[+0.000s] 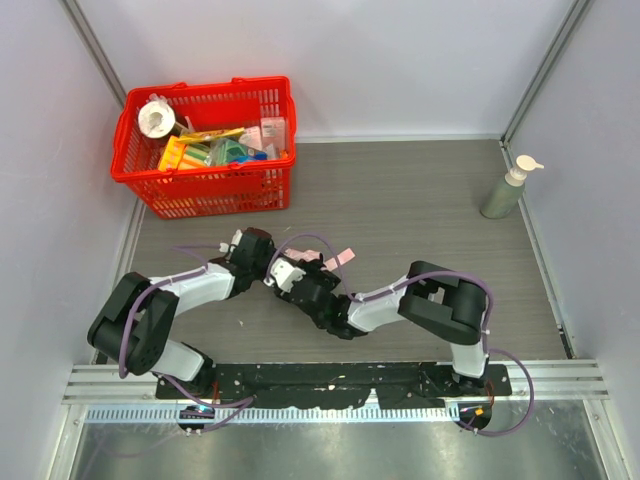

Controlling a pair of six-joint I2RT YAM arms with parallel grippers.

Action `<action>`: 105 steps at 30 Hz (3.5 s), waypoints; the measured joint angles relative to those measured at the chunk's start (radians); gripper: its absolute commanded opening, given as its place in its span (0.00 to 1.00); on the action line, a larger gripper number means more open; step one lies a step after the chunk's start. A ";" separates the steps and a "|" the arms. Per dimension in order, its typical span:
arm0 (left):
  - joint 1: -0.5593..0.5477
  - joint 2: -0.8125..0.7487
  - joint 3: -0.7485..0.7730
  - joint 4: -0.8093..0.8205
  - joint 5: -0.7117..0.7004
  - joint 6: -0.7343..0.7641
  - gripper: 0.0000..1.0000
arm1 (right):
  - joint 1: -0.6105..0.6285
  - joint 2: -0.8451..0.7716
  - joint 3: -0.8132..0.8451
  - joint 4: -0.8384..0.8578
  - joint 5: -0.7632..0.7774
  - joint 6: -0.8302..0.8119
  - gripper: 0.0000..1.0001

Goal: Put away the umbrella

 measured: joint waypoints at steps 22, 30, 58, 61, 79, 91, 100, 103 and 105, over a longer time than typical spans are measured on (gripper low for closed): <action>0.003 -0.039 0.011 -0.034 -0.007 0.001 0.13 | -0.034 0.065 0.062 -0.033 0.043 0.072 0.01; 0.057 -0.179 -0.107 -0.021 0.028 0.048 0.76 | -0.127 0.019 0.000 0.014 -0.134 0.151 0.01; 0.147 -0.106 -0.106 0.191 0.295 0.103 1.00 | -0.457 -0.043 -0.087 0.098 -0.919 0.419 0.01; 0.147 -0.106 -0.114 0.217 0.309 0.111 0.99 | -0.492 -0.029 -0.076 0.092 -1.009 0.472 0.01; 0.126 -0.080 -0.226 0.395 0.351 0.135 0.99 | -0.578 0.061 -0.090 0.213 -1.334 0.847 0.01; 0.045 0.093 -0.267 0.743 0.296 -0.074 0.94 | -0.584 0.122 -0.219 0.529 -1.352 1.172 0.01; -0.016 0.008 -0.283 0.635 0.166 -0.108 0.80 | -0.586 0.180 -0.243 0.672 -1.343 1.378 0.01; -0.018 0.016 -0.286 0.647 0.161 -0.106 0.80 | -0.586 0.185 -0.260 0.707 -1.337 1.442 0.01; -0.018 0.033 -0.288 0.676 0.165 -0.111 0.82 | -0.586 0.185 -0.273 0.720 -1.332 1.479 0.01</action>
